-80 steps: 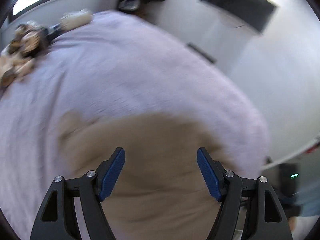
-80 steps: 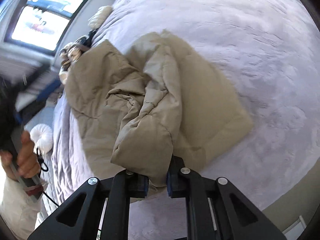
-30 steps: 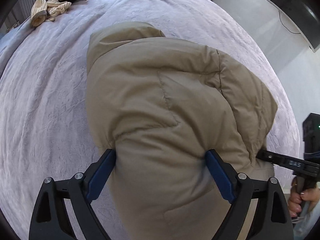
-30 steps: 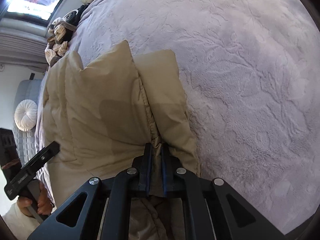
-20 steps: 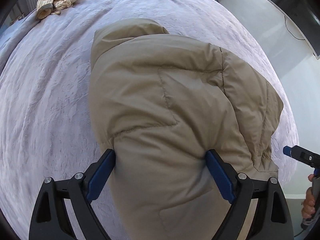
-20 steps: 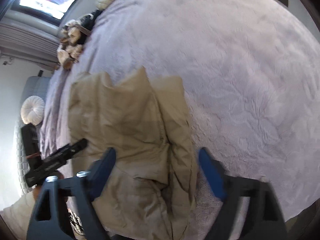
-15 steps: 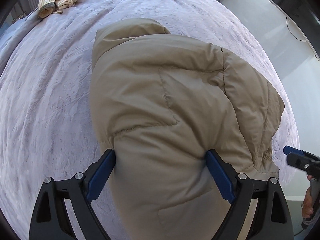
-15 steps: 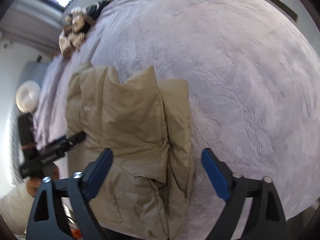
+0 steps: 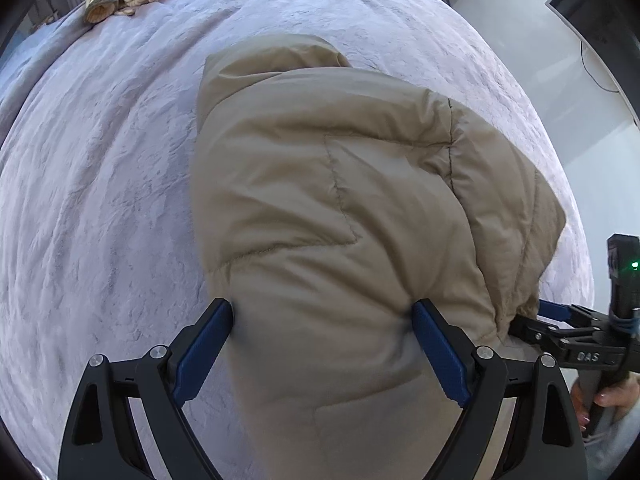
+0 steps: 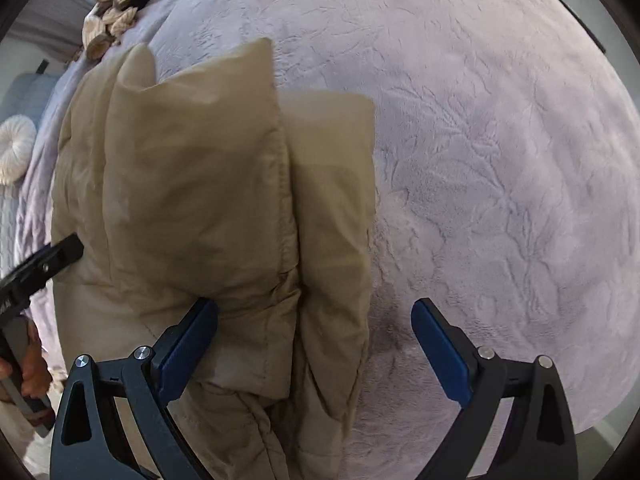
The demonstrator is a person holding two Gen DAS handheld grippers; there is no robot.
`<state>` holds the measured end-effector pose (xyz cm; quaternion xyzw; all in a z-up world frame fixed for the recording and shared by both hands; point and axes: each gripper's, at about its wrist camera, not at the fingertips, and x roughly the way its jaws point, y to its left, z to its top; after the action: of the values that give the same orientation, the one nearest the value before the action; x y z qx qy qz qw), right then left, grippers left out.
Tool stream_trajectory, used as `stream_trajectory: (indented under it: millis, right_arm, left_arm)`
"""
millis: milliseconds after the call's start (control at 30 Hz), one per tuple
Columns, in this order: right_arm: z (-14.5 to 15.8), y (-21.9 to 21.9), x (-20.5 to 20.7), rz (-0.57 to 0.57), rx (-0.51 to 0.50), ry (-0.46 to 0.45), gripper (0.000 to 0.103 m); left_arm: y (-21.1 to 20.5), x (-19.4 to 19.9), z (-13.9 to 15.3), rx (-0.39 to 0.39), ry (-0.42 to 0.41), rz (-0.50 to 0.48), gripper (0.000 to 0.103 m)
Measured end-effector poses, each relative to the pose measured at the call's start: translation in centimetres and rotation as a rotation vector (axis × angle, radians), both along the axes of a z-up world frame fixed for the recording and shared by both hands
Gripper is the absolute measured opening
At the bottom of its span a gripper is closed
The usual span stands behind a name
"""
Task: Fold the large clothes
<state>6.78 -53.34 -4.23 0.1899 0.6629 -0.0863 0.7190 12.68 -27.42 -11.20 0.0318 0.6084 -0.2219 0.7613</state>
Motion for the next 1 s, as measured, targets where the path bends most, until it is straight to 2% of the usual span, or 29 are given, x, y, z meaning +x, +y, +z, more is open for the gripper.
stream_trajectory:
  millis: [67, 133, 200, 300, 367, 500, 600, 733, 1000]
  right_arm:
    - [0.0, 0.0, 0.0, 0.003, 0.002, -0.004, 0.098]
    - [-0.2, -0.1, 0.1, 0.004, 0.009, -0.005, 0.098]
    - [-0.2, -0.2, 0.0, 0.004, 0.013, -0.006, 0.098]
    - [-0.3, -0.5, 0.0, 0.001, 0.025, -0.008, 0.098]
    - [-0.4, -1.2, -0.3, 0.0, 0.035, -0.009, 0.098]
    - [-0.5, -1.4, -0.4, 0.003, 0.051, -0.012, 0.098]
    - [-0.8, -2.0, -0.4, 0.0, 0.072, -0.013, 0.098]
    - [-1.3, -2.7, -0.7, -0.007, 0.122, -0.024, 0.098]
    - [-3.4, -5.2, -1.2, -0.028, 0.321, -0.096, 0.098]
  left_arm:
    - [0.9, 0.2, 0.3, -0.011, 0.019, 0.016, 0.091]
    - [2.2, 0.3, 0.5, -0.028, 0.026, 0.039, 0.103]
    - [3.6, 0.5, 0.7, -0.051, 0.03, 0.06, 0.103]
    - [5.6, 0.6, 0.3, -0.108, 0.078, 0.075, 0.103]
    - [6.5, 0.8, -0.7, -0.165, 0.147, 0.073, 0.103]
    - [7.9, 1.2, -4.4, -0.353, 0.346, 0.087, 0.103]
    - [8.1, 1.5, -6.7, -0.493, 0.443, 0.12, 0.103]
    - [7.5, 2.1, -8.2, -0.54, 0.465, 0.105, 0.103]
    - [7.0, 3.7, -10.2, -0.575, 0.526, 0.025, 0.103]
